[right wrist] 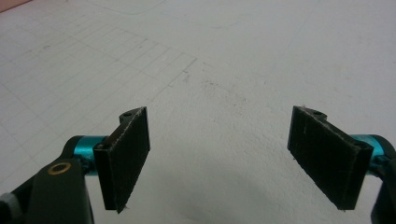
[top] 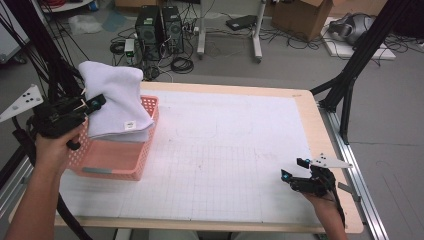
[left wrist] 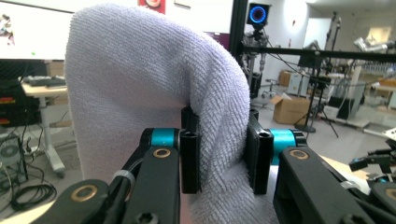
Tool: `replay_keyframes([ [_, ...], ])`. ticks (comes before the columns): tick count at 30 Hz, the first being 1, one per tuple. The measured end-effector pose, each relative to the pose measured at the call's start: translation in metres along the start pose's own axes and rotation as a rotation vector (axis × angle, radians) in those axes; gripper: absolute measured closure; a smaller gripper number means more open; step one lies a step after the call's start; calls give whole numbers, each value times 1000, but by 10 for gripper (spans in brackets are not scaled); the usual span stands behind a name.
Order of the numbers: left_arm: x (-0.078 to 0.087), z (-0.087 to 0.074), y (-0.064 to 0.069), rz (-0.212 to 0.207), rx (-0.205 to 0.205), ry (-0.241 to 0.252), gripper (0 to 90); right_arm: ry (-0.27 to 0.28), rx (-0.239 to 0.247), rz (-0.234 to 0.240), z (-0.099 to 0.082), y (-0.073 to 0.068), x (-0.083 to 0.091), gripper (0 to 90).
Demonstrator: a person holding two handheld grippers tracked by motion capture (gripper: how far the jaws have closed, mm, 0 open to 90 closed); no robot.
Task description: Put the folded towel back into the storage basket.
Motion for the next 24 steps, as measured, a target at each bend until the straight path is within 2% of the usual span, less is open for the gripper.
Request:
replay_keyframes([
  [5, 7, -22, -18, 28, 56, -15, 722, -6, 1, -5, -1, 0, -1, 200],
  [7, 9, -30, -23, 39, 65, -33, 722, -9, -1, -5, -1, -1, -1, 200],
  [13, 18, -41, -35, 63, 100, -28, 721, -20, 4, -10, -2, -1, -3, 200],
  [17, 20, -45, -36, 69, 104, -37, 721, -23, 3, -10, -2, -1, -4, 200],
  [24, 17, -50, -34, 53, 100, -48, 721, -22, 8, -12, -2, -1, -3, 200],
])
Point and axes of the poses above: each handheld gripper's, and its own axes: x roughly backward along the jaws, z roughly out of its top, y roughly to its right, the point moved 9 cm from there along -x, roughly forward along the jaws, and after that the axes turned 11 degrees about -y, right-handed, at the moved point
